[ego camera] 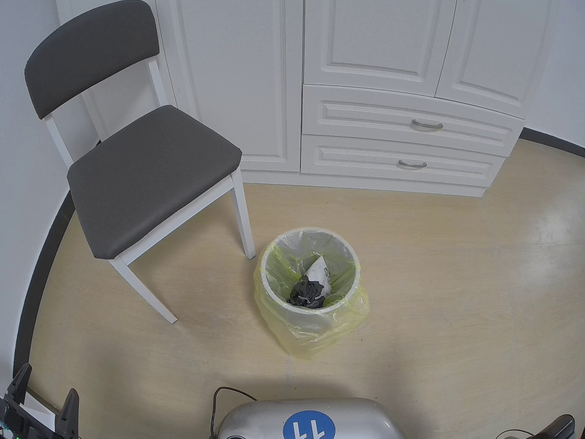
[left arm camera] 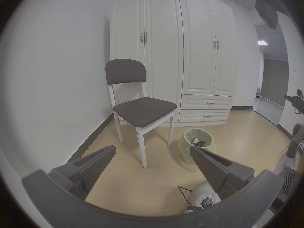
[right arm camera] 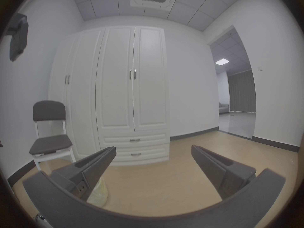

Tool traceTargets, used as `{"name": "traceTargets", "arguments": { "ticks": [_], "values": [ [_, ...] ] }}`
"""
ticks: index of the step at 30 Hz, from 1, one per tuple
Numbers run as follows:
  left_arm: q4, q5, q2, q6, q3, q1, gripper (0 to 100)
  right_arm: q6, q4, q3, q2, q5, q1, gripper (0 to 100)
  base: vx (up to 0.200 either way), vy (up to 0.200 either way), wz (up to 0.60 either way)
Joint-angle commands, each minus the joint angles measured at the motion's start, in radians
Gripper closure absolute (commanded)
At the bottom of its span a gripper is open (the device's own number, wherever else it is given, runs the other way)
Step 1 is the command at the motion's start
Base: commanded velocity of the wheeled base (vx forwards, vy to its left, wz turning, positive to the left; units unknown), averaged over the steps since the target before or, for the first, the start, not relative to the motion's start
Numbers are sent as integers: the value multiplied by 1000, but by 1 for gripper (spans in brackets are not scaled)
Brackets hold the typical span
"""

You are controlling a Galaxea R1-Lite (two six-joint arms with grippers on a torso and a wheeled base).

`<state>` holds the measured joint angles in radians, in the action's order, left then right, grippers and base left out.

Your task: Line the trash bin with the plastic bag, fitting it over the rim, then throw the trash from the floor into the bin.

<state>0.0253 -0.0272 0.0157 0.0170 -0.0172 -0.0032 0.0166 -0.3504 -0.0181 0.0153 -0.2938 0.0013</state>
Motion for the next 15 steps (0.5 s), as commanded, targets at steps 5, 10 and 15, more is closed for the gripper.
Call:
{"name": "traceTargets", "arguments": {
  "ticks": [5,10,15],
  "values": [
    [-2,0,-16,-2,11,2,0,34,284,18,-14,9,0,0,0,0,0],
    [-2,0,-16,0,10,2,0,82,278,18,-14,15,0,0,0,0,0],
    [-2,-2,-16,-2,10,2,0,54,278,18,-14,27,0,0,0,0,0]
  ]
}}
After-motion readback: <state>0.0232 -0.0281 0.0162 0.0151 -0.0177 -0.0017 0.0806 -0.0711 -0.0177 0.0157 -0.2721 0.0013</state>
